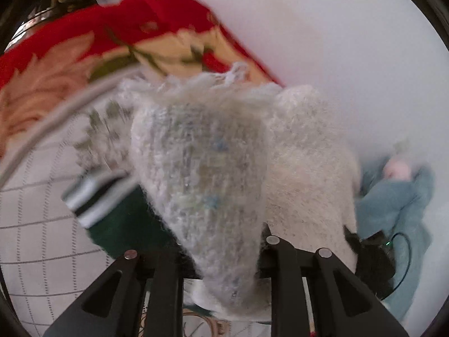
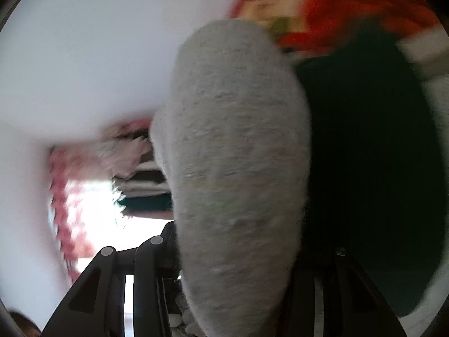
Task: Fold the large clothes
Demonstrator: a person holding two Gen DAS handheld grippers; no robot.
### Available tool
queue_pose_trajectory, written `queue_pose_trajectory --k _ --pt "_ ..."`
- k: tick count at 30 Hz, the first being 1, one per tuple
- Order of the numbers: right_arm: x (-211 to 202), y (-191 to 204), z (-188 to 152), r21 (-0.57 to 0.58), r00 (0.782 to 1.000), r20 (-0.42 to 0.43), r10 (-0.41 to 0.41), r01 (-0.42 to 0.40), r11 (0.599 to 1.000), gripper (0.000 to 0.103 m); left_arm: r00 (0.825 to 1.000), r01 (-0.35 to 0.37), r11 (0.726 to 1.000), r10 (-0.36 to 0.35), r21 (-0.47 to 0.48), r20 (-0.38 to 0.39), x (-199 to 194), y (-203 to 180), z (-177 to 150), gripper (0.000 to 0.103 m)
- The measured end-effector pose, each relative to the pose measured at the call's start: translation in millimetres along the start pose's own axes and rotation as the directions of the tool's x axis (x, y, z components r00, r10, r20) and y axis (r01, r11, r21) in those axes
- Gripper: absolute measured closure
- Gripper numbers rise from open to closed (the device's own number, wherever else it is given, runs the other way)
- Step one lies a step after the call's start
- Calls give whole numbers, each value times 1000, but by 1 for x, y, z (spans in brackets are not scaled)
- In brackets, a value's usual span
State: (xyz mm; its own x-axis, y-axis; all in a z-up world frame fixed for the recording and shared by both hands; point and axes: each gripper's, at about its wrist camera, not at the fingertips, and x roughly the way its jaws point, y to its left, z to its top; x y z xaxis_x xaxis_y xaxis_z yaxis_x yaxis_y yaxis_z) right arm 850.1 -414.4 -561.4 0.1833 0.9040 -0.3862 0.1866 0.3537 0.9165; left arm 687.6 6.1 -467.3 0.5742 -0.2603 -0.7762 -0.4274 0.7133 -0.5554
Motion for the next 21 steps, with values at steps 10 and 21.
queue_pose_trajectory --k 10,21 --pt "-5 49 -23 -219 901 82 -426 433 874 23 953 -302 916 293 265 72 -19 -11 -21 10" --pt "-24 140 -189 -223 371 501 -782 928 298 19 925 -378 782 340 495 170 -88 -70 -41 1"
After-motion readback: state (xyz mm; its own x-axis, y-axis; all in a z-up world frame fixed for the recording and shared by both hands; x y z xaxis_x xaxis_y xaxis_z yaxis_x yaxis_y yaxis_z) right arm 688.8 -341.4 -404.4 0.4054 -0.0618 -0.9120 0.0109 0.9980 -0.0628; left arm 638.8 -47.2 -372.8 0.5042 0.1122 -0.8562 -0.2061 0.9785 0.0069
